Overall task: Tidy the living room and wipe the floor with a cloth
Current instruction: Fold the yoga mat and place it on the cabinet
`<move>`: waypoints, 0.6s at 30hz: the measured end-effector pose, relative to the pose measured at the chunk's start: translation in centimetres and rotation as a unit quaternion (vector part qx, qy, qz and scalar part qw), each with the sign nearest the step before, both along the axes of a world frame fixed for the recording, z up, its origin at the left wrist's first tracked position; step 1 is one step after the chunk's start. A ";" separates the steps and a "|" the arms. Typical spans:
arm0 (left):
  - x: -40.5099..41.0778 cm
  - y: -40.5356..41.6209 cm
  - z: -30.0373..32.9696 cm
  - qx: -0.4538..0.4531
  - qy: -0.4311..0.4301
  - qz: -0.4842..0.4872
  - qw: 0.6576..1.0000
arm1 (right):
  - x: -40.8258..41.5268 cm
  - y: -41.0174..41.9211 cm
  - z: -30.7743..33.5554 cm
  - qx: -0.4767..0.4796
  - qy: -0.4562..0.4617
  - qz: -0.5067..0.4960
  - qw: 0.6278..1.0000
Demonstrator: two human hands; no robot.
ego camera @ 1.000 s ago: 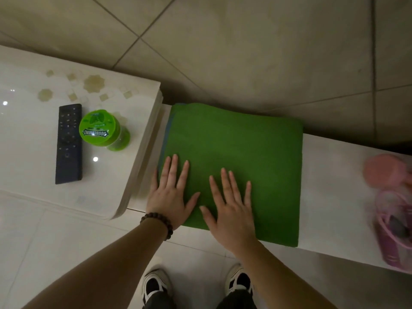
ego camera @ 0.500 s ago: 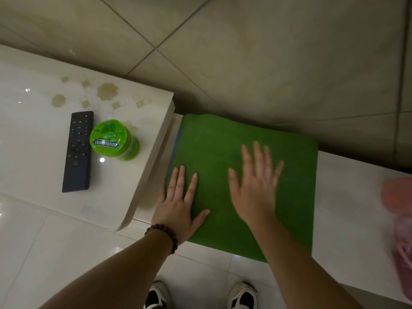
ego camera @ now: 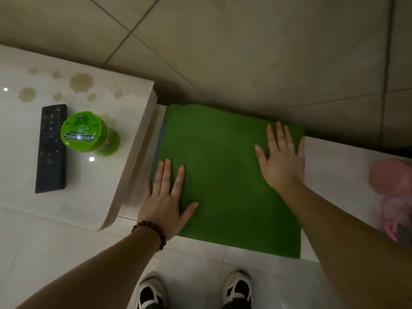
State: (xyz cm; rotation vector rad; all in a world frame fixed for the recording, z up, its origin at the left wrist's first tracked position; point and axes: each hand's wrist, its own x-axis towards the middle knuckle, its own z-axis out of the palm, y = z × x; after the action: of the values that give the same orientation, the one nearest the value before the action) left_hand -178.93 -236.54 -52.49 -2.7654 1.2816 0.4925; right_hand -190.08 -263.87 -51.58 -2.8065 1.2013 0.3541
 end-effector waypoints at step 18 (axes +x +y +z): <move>-0.2 -0.2 0.1 0.008 -0.005 -0.015 1.000 | -11.1 9.2 -1.4 0.029 -0.044 -0.064 0.997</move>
State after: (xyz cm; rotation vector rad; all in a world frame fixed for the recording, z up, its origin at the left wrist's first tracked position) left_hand -179.13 -236.70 -52.37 -2.7281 1.3075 0.4844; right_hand -201.17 -254.72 -52.98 -2.6506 1.3213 0.2496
